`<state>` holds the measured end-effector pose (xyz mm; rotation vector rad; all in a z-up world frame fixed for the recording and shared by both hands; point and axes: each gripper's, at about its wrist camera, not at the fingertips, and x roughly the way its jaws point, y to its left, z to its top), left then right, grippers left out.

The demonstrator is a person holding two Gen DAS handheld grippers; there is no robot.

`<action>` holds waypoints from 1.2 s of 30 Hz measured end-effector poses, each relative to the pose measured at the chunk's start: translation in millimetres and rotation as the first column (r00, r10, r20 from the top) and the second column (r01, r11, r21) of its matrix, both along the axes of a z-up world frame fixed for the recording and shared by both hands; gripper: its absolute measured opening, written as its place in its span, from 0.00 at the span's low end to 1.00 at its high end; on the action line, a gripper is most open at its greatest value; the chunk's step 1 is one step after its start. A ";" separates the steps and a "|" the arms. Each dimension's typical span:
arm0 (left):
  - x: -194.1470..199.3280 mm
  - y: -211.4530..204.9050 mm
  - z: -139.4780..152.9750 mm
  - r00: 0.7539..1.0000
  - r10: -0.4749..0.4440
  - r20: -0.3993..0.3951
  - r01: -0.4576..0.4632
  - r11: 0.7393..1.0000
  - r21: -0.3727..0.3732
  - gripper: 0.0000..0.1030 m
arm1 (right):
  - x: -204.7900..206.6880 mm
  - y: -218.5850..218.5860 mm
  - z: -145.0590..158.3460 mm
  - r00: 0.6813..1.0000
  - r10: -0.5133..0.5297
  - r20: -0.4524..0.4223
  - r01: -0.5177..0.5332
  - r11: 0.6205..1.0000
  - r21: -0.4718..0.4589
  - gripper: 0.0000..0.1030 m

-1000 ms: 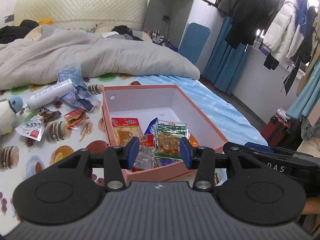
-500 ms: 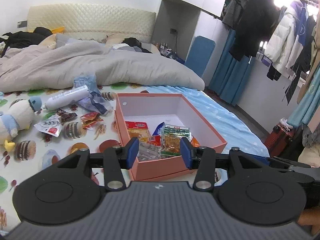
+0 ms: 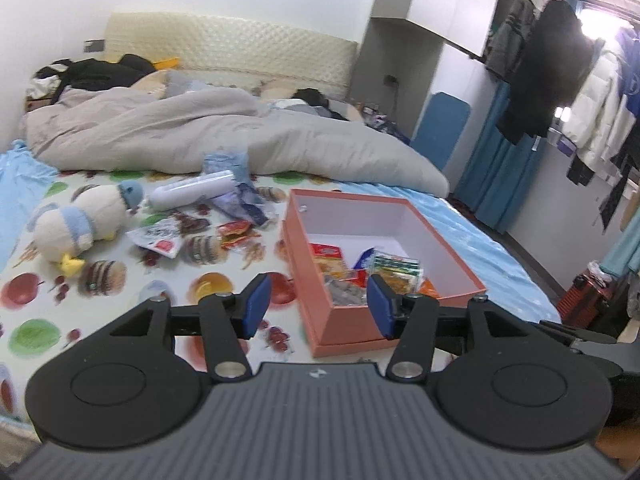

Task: Organize snacks
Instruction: 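Withdraw both tools from the box toward the remaining snacks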

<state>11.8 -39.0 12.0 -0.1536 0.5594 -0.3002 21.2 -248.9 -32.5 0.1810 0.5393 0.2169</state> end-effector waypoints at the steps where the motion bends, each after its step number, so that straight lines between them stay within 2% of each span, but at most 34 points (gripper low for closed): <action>1: -2.1 3.5 -1.3 1.000 0.010 -0.008 -0.010 1.000 -0.003 0.59 | -0.2 3.6 -1.3 1.000 0.008 -0.003 -0.008 1.000 0.000 0.68; 7: -6.1 21.0 -13.4 0.998 0.050 -0.040 -0.051 0.999 -0.003 0.62 | 2.5 20.8 -7.5 0.998 0.054 -0.017 -0.054 0.999 -0.009 0.68; 15: 26.9 44.7 -34.0 0.991 0.097 -0.089 -0.097 0.995 0.004 0.63 | 28.2 38.6 -19.4 0.994 0.090 -0.059 -0.091 0.996 -0.018 0.68; 24: 87.6 73.0 -63.3 0.979 0.133 -0.154 -0.137 0.990 -0.013 0.64 | 80.6 62.0 -28.4 0.989 0.122 -0.088 -0.128 0.990 -0.058 0.68; 27: 115.1 89.3 -71.9 0.968 0.163 -0.192 -0.176 0.983 -0.054 0.64 | 99.1 71.8 -33.8 0.987 0.124 -0.101 -0.131 0.989 -0.066 0.68; 33: 172.4 114.5 -88.3 0.957 0.212 -0.198 -0.230 0.971 -0.072 0.65 | 142.9 93.9 -49.0 0.981 0.146 -0.128 -0.159 0.983 -0.094 0.67; 35: 190.8 119.9 -96.4 0.953 0.221 -0.206 -0.238 0.969 -0.063 0.77 | 158.1 99.5 -54.5 0.979 0.151 -0.138 -0.166 0.981 -0.103 0.67; 36: 198.7 122.4 -100.9 0.952 0.224 -0.207 -0.241 0.969 -0.059 0.79 | 166.6 103.1 -57.9 0.978 0.154 -0.141 -0.169 0.980 -0.107 0.67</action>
